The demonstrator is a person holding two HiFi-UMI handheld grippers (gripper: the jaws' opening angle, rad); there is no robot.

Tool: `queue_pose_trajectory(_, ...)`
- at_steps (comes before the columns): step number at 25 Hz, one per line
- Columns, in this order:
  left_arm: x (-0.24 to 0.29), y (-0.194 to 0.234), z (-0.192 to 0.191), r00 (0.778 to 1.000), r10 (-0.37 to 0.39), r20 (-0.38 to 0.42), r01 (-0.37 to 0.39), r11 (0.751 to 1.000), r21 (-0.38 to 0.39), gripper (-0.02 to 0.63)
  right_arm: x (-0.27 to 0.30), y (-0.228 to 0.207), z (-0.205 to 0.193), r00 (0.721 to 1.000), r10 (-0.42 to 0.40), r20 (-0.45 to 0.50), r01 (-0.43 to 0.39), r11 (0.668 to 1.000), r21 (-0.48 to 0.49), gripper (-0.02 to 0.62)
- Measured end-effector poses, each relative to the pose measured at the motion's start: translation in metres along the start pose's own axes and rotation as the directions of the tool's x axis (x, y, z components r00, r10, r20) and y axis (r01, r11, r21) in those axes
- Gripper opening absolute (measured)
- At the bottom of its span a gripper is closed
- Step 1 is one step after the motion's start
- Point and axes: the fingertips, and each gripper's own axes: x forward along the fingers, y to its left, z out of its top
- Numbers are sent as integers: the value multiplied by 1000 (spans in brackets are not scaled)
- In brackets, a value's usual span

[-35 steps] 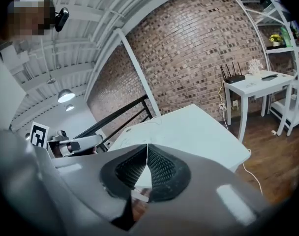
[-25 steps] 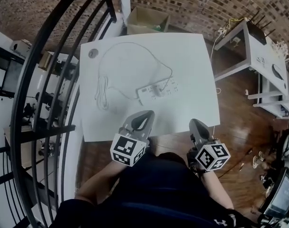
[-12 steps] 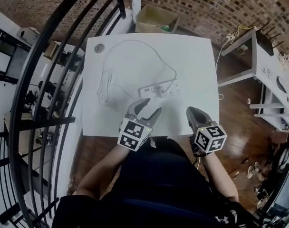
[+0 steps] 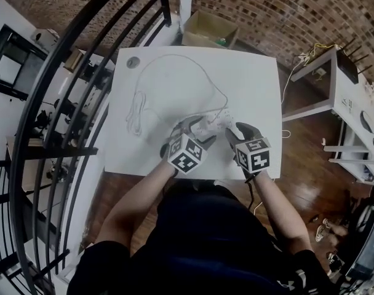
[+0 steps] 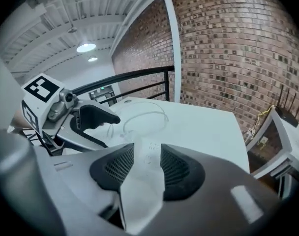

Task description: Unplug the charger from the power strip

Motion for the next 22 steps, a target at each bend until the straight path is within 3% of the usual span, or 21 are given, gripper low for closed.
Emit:
queue_pose_trajectory(7, 29, 4, -6, 996, -71, -48, 77, 988, 137, 321, 48, -15, -14, 993, -40, -110, 30, 996, -88, 183)
queue_pose_trajectory(10, 37, 1, -10, 991, -121, -59, 129, 982, 137, 321, 60, -17, -13, 992, -30, -123, 19, 996, -92, 172)
queue_pose_trajectory(22, 51, 1, -23, 980, -174, -93, 186, 971, 149, 302, 83, -11, -9, 983, 36, -181, -62, 988, -140, 135)
